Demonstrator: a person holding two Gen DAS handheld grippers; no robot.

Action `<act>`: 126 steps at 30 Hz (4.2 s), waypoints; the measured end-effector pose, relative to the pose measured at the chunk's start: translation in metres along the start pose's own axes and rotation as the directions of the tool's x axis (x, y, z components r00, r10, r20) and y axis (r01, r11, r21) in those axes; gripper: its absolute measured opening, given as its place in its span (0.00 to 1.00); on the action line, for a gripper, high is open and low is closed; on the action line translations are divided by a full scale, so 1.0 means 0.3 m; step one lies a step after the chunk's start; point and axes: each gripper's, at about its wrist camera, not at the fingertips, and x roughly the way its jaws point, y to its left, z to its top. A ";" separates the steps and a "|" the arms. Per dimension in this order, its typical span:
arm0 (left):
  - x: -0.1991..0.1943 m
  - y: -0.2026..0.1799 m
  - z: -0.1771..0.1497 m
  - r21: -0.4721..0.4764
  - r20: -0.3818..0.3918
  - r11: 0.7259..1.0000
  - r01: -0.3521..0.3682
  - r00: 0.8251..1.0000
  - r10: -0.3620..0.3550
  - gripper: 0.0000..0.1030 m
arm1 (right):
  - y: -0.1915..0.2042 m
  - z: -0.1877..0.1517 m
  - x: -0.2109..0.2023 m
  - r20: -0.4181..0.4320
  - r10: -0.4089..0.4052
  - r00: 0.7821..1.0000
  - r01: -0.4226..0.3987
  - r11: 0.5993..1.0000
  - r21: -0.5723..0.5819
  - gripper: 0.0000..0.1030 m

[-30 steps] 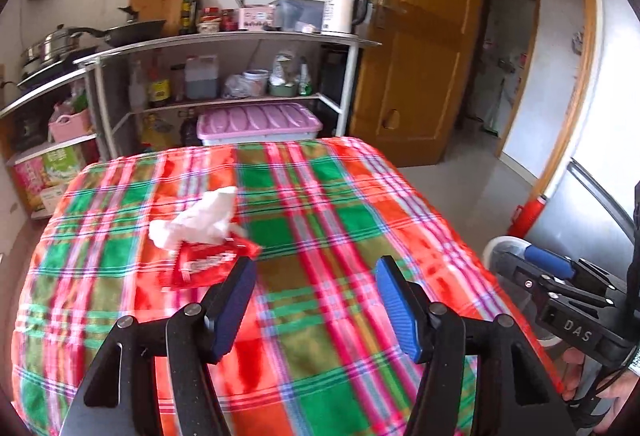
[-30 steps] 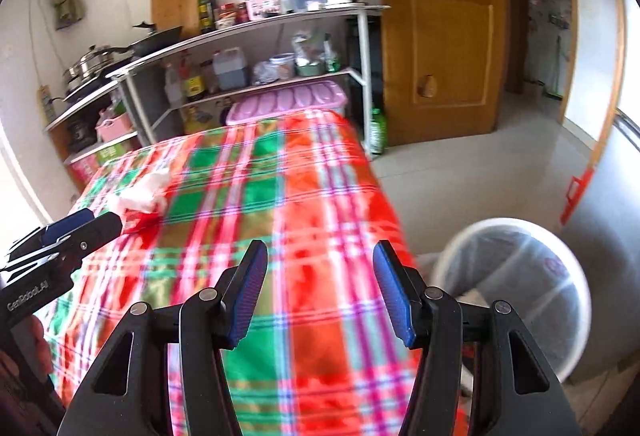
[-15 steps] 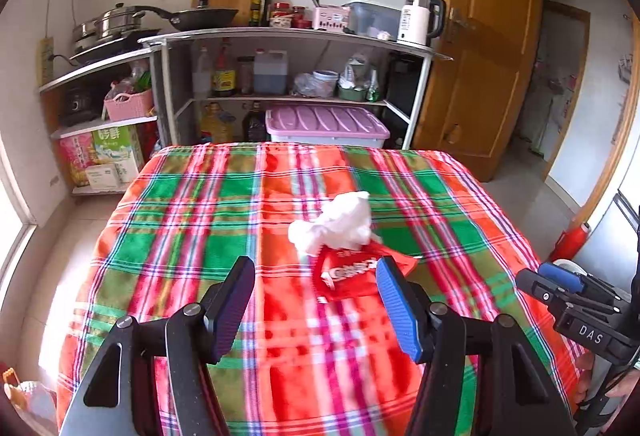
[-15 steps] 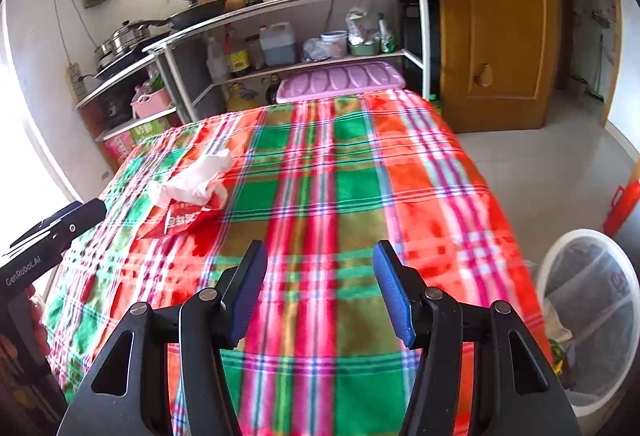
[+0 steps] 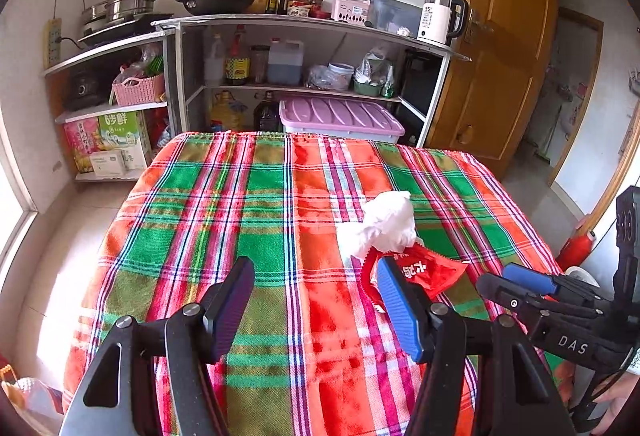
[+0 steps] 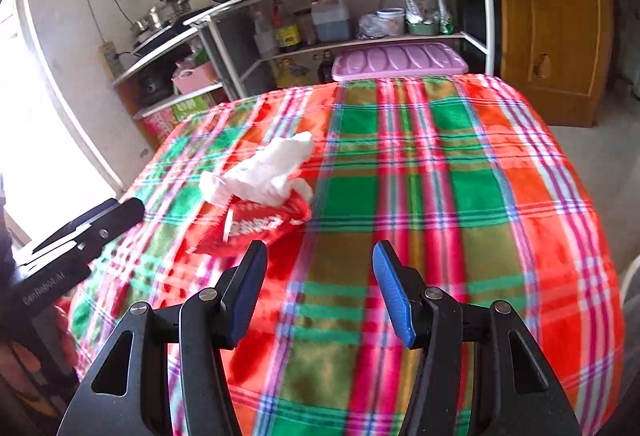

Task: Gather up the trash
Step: 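Grasp the red tissue packet with the right tool, then grasp the white tissue with the left tool while the right tool lifts the red packet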

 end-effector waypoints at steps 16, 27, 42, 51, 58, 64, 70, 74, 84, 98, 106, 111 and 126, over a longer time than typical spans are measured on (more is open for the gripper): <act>0.074 0.017 0.025 0.011 -0.038 1.000 0.008 0.999 -0.008 0.62 | 0.077 0.052 0.178 -0.081 -0.008 0.997 0.004 0.999 -0.053 0.53; 0.114 0.010 0.040 0.021 -0.058 1.000 0.009 0.998 -0.008 0.62 | 0.053 0.049 0.185 -0.079 -0.010 0.997 0.006 0.998 -0.060 0.05; 0.126 -0.020 0.051 0.048 -0.066 0.999 0.024 0.998 -0.021 0.62 | -0.011 0.026 0.086 -0.075 -0.040 0.996 0.032 0.994 -0.105 0.01; 0.159 -0.062 0.056 0.070 -0.076 0.997 0.043 0.996 -0.037 0.68 | -0.124 0.012 0.045 -0.082 -0.138 0.987 0.130 0.987 -0.094 0.01; 0.250 -0.139 0.059 0.130 -0.124 0.990 0.056 0.991 -0.040 0.68 | -0.143 -0.001 0.042 -0.087 -0.133 0.987 0.125 0.988 -0.087 0.01; 0.313 -0.176 0.056 0.160 -0.151 0.985 0.057 0.988 -0.033 0.67 | -0.163 0.004 0.034 -0.074 -0.113 0.991 0.108 0.992 -0.063 0.01; 0.326 -0.188 0.057 0.161 -0.161 0.982 0.095 0.985 -0.069 0.26 | -0.164 -0.001 0.029 -0.067 -0.102 0.992 0.099 0.994 -0.051 0.01; 0.332 -0.204 0.048 0.178 -0.172 0.978 0.104 0.982 -0.074 0.19 | -0.166 -0.003 0.027 -0.063 -0.097 0.993 0.094 0.995 -0.045 0.01; 0.282 -0.220 0.035 0.172 -0.166 0.973 0.155 0.978 -0.126 0.04 | -0.176 -0.011 -0.001 -0.053 -0.084 0.995 0.082 0.996 -0.041 0.01; 0.303 -0.207 0.040 0.156 -0.169 0.978 0.141 0.979 -0.114 0.50 | -0.087 0.003 0.016 -0.029 -0.023 0.999 0.016 0.974 -0.224 0.58; 0.371 -0.190 0.034 0.132 -0.214 0.982 0.139 0.971 -0.109 0.50 | -0.082 -0.001 0.106 -0.096 -0.040 0.995 0.016 0.971 -0.240 0.58; 0.377 -0.198 0.035 0.155 -0.213 0.979 0.134 0.972 -0.100 0.50 | -0.091 -0.006 0.105 -0.089 -0.064 0.994 0.042 0.972 -0.232 0.38; 0.388 -0.202 0.032 0.174 -0.207 0.978 0.115 0.975 -0.078 0.08 | -0.065 -0.024 0.097 -0.077 -0.099 0.992 0.075 0.961 -0.265 0.15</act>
